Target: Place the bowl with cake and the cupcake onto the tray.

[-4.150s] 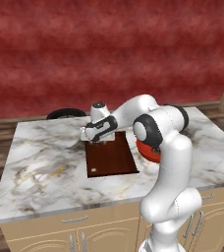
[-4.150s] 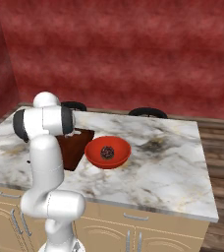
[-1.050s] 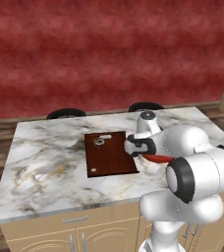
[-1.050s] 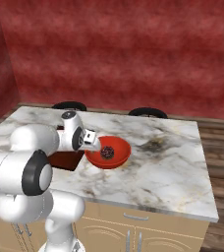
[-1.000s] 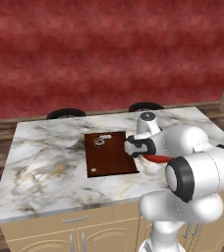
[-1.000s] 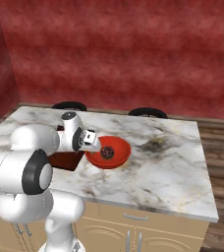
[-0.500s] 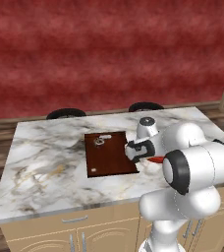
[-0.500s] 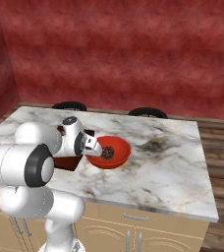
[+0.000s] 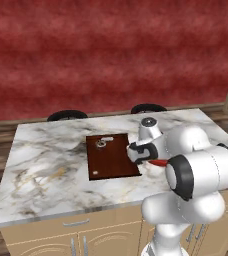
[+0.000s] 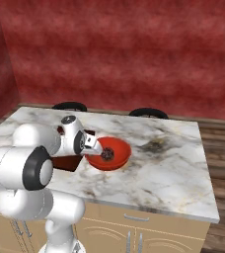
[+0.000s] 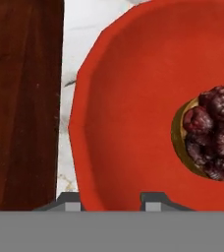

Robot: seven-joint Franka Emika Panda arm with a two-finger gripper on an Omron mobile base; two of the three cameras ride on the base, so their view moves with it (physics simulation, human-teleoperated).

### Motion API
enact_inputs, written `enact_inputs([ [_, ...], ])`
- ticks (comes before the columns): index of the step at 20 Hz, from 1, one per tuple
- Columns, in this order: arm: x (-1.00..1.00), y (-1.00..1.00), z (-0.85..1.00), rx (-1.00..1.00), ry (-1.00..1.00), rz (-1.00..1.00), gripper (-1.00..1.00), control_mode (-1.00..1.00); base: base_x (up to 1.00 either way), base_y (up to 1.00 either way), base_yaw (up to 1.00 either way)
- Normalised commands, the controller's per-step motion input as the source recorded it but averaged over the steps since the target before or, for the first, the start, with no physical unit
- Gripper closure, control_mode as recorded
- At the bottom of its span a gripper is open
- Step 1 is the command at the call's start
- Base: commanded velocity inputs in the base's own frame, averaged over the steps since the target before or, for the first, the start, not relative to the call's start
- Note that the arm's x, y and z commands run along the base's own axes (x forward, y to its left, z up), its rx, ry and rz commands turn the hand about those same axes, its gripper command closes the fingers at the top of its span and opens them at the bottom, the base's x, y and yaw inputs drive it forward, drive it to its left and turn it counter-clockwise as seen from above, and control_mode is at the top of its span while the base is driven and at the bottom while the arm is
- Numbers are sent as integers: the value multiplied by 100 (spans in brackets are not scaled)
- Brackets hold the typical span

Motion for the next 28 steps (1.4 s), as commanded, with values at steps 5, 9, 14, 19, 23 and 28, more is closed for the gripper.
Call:
enact_inputs([
  [5, -4, 9, 96, -14, 0, 0, 100, -100, 0, 0, 0],
  [9, 7, 63, 94, -27, 9, 5, 100, -100, 0, 0, 0],
  [14, 45, 100, 54, -2, 19, 0, 100, -100, 0, 0, 0],
  [19, 31, 80, 13, 4, 15, -1, 100, -100, 0, 0, 0],
  [23, -53, 21, -13, 5, 0, -7, 100, -100, 0, 0, 0],
  [28, -37, 0, -54, 10, -9, -11, 100, -100, 0, 0, 0],
])
